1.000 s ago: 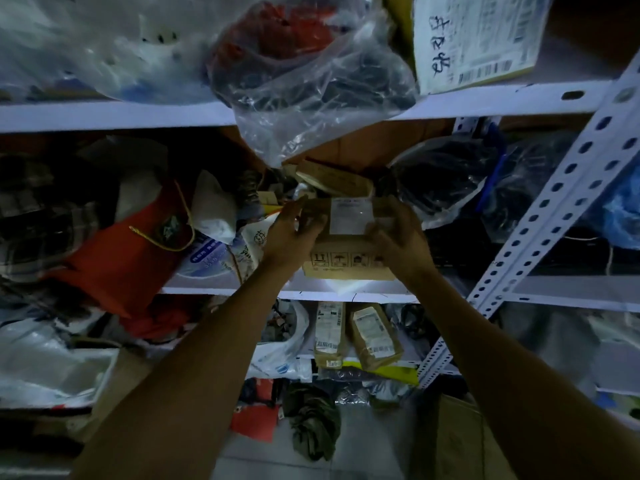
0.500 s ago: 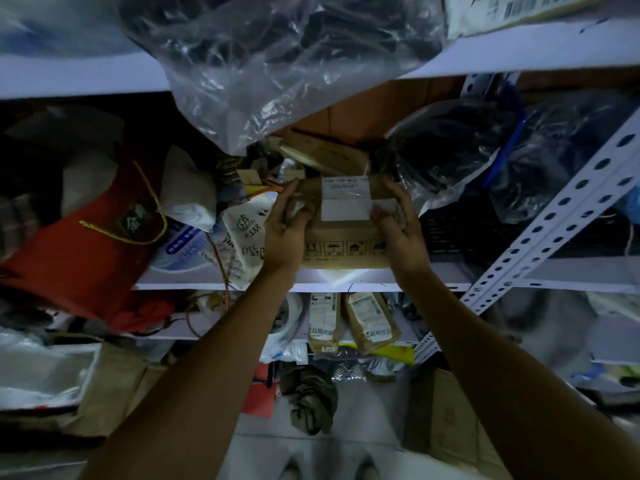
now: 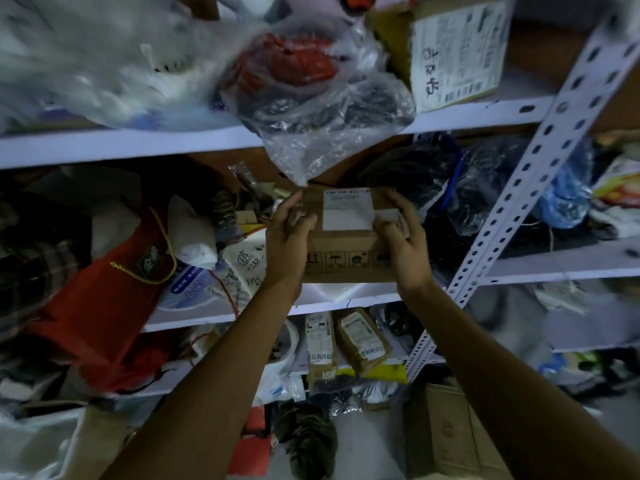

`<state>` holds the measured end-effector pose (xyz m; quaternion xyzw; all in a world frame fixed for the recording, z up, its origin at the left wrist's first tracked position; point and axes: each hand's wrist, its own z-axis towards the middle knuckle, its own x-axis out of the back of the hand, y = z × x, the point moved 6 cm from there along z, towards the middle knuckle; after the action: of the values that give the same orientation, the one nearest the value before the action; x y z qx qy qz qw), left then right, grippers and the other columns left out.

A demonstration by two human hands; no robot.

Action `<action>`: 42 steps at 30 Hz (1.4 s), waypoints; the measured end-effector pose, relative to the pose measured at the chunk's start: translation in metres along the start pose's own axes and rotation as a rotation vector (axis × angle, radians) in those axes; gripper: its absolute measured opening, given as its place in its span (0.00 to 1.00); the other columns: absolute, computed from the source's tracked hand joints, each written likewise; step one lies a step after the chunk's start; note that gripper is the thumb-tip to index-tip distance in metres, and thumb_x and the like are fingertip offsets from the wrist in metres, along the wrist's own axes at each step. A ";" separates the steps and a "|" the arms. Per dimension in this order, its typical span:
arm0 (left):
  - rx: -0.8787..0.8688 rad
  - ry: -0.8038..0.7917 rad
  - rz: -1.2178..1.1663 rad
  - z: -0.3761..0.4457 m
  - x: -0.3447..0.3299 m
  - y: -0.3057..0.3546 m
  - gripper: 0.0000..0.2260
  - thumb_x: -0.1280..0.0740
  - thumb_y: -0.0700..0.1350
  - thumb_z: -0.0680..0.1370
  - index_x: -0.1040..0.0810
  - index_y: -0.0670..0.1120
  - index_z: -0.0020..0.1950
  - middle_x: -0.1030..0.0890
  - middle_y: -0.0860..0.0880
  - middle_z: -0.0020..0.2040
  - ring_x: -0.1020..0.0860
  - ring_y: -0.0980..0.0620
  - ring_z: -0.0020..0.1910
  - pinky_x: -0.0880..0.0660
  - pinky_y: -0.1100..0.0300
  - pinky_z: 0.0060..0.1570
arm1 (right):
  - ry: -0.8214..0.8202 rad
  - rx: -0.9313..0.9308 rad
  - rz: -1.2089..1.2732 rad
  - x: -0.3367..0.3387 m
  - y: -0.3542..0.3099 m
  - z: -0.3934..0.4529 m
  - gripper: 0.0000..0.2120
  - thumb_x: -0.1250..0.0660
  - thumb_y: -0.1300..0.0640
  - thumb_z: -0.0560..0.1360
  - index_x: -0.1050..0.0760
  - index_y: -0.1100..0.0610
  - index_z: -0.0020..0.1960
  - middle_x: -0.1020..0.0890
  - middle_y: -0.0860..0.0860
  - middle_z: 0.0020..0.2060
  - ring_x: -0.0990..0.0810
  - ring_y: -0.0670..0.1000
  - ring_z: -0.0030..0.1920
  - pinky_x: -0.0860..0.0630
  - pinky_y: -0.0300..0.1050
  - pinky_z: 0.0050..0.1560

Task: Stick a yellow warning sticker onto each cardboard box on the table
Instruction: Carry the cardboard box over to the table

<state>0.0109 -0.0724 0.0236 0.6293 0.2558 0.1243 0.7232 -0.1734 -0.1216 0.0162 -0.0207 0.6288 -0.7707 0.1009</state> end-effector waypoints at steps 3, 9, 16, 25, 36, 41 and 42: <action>0.015 -0.115 0.040 -0.007 0.001 0.002 0.17 0.37 0.38 0.81 0.25 0.52 0.68 0.21 0.54 0.54 0.19 0.58 0.45 0.22 0.64 0.36 | 0.084 0.019 -0.022 0.001 -0.009 -0.025 0.20 0.35 0.53 0.73 0.28 0.39 0.64 0.21 0.46 0.60 0.20 0.47 0.56 0.22 0.42 0.50; 0.049 -0.315 0.069 -0.027 -0.013 -0.004 0.15 0.34 0.43 0.78 0.23 0.58 0.62 0.22 0.46 0.63 0.21 0.48 0.57 0.21 0.53 0.51 | 0.299 0.018 -0.105 0.020 -0.018 -0.080 0.24 0.35 0.51 0.74 0.29 0.45 0.69 0.23 0.45 0.62 0.20 0.47 0.56 0.20 0.43 0.51; 0.121 -0.609 0.037 -0.083 -0.078 -0.016 0.15 0.35 0.39 0.80 0.23 0.54 0.64 0.20 0.45 0.60 0.20 0.51 0.54 0.23 0.61 0.46 | 0.608 -0.024 -0.129 0.081 -0.036 -0.159 0.21 0.35 0.57 0.81 0.31 0.43 0.72 0.27 0.37 0.57 0.23 0.37 0.50 0.24 0.29 0.41; 0.129 -1.006 0.025 -0.224 -0.194 -0.030 0.16 0.33 0.42 0.76 0.22 0.51 0.64 0.21 0.46 0.63 0.20 0.51 0.56 0.22 0.64 0.48 | 0.977 -0.015 -0.147 0.184 -0.081 -0.304 0.22 0.36 0.57 0.81 0.32 0.42 0.72 0.24 0.42 0.61 0.20 0.49 0.58 0.19 0.50 0.57; 0.138 -1.417 0.056 -0.499 -0.302 -0.030 0.17 0.34 0.47 0.74 0.21 0.58 0.62 0.19 0.50 0.57 0.19 0.48 0.55 0.21 0.54 0.50 | 1.431 0.037 -0.184 0.303 -0.139 -0.546 0.28 0.32 0.47 0.71 0.31 0.39 0.70 0.26 0.46 0.66 0.24 0.51 0.62 0.25 0.60 0.65; 0.124 -1.593 0.027 -0.613 -0.316 -0.031 0.20 0.33 0.47 0.72 0.21 0.52 0.65 0.21 0.51 0.58 0.21 0.49 0.58 0.23 0.60 0.50 | 1.583 0.065 -0.194 0.324 -0.151 -0.647 0.26 0.33 0.49 0.72 0.32 0.39 0.70 0.28 0.39 0.62 0.25 0.50 0.60 0.23 0.61 0.62; 0.122 -1.629 0.017 -0.635 -0.318 -0.031 0.21 0.33 0.48 0.71 0.21 0.52 0.65 0.20 0.50 0.59 0.21 0.49 0.58 0.23 0.62 0.49 | 1.623 0.068 -0.203 0.328 -0.153 -0.666 0.27 0.33 0.49 0.72 0.31 0.40 0.70 0.28 0.40 0.63 0.25 0.50 0.60 0.22 0.60 0.61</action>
<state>-0.5946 0.2998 0.0123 0.5624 -0.3484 -0.3808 0.6459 -0.6196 0.4904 -0.0050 0.4896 0.4777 -0.5698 -0.4554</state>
